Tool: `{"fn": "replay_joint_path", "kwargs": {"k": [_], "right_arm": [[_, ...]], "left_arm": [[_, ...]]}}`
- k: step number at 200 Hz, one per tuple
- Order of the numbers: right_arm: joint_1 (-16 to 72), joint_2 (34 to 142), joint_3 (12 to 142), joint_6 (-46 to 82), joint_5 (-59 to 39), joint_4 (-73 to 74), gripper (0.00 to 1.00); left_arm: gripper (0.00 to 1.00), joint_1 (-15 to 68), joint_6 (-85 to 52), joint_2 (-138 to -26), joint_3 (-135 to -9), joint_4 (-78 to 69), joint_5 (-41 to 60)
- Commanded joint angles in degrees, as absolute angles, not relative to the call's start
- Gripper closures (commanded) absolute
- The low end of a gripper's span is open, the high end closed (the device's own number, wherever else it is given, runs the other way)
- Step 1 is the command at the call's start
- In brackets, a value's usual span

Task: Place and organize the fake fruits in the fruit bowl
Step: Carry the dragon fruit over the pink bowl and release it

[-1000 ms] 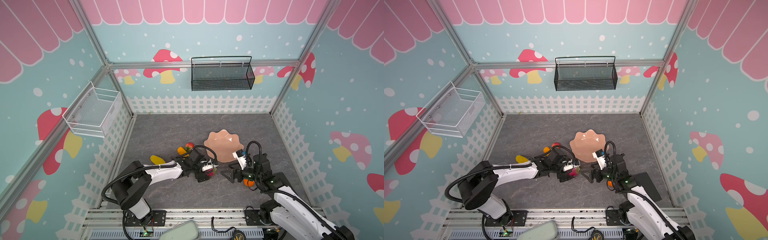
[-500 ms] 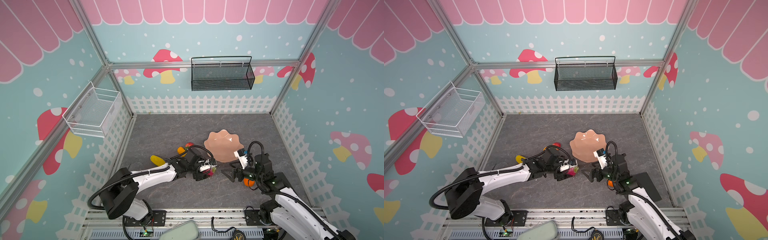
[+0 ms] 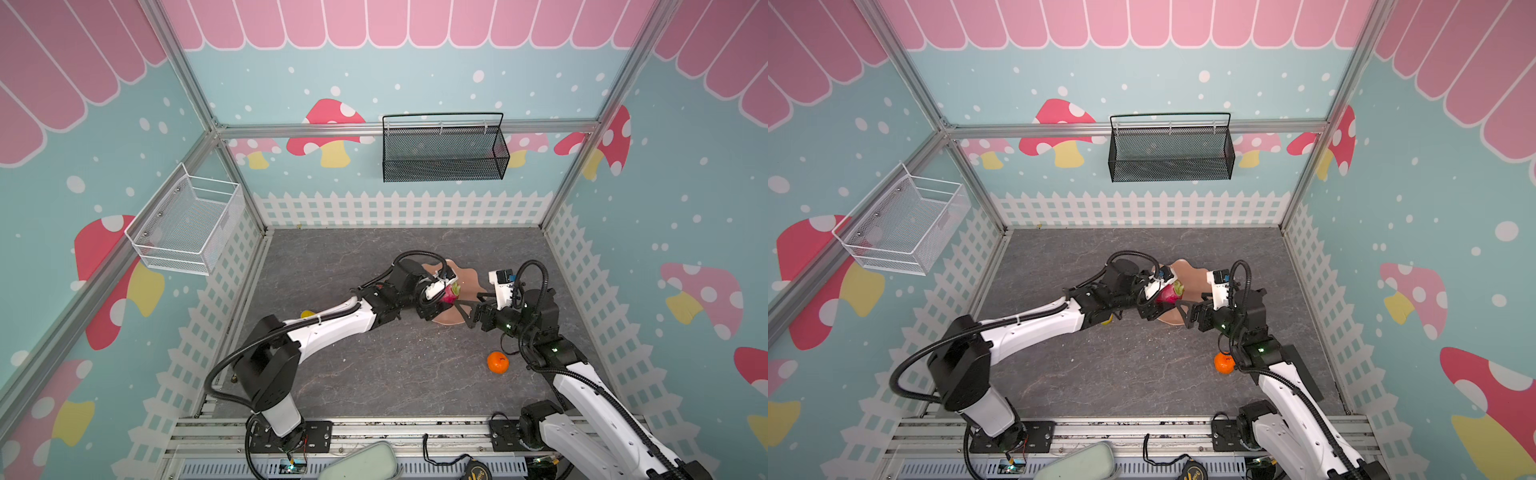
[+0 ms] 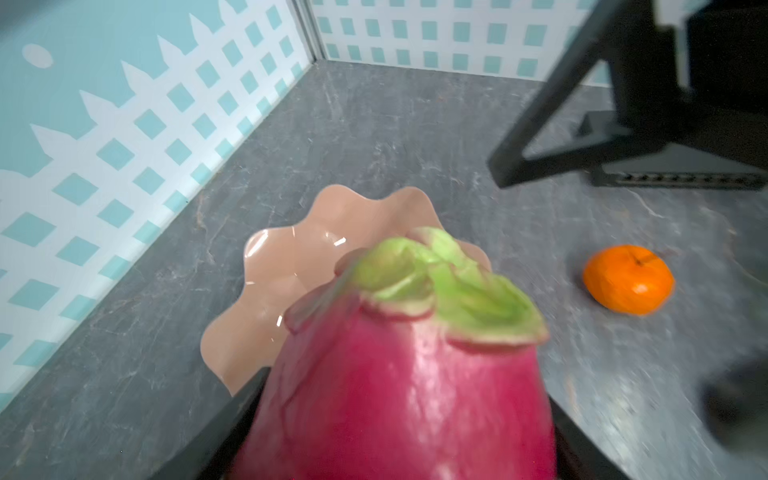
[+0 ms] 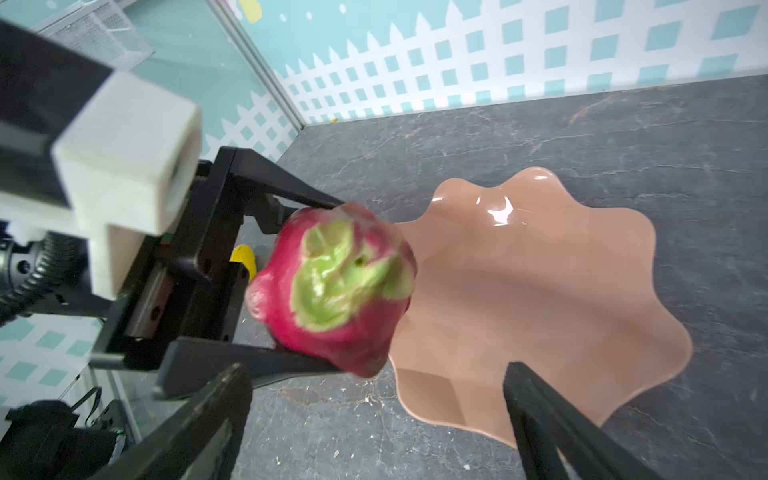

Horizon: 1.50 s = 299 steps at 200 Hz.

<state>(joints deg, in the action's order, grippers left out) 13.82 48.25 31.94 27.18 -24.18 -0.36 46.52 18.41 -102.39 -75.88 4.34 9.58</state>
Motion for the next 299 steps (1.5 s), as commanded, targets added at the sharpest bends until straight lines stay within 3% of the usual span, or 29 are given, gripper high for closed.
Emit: {"fn": "replay_joint_path", "kwargs": {"k": [1, 75, 158, 242, 250, 299], "right_arm": [[11.63, 48.09, 31.03, 29.67, -23.02, 1.37, 0.02], [7.16, 44.28, 26.76, 30.89, -25.09, 1.27, 0.02], [6.13, 44.13, 26.58, 28.94, -25.22, 0.02, 0.02], [5.63, 46.12, 26.96, 27.12, -24.53, 0.00, 0.02], [5.63, 46.54, 27.14, 26.83, -24.54, 0.00, 0.02], [5.52, 48.36, 27.67, 24.48, -25.88, 1.20, 0.02]], "left_arm": [[0.34, 46.15, 16.08, -110.65, -85.43, 7.45, 5.23], [0.33, 46.24, 16.27, -126.35, -103.17, 16.24, 5.71], [0.25, 47.02, 15.82, -133.19, -108.53, 17.74, 4.92], [0.10, 47.31, 14.45, -129.57, -107.67, 13.97, 4.08], [0.01, 47.25, 13.88, -128.69, -107.12, 13.06, 4.00], [0.00, 46.35, 11.28, -121.08, -100.51, 7.36, 2.21]]}}
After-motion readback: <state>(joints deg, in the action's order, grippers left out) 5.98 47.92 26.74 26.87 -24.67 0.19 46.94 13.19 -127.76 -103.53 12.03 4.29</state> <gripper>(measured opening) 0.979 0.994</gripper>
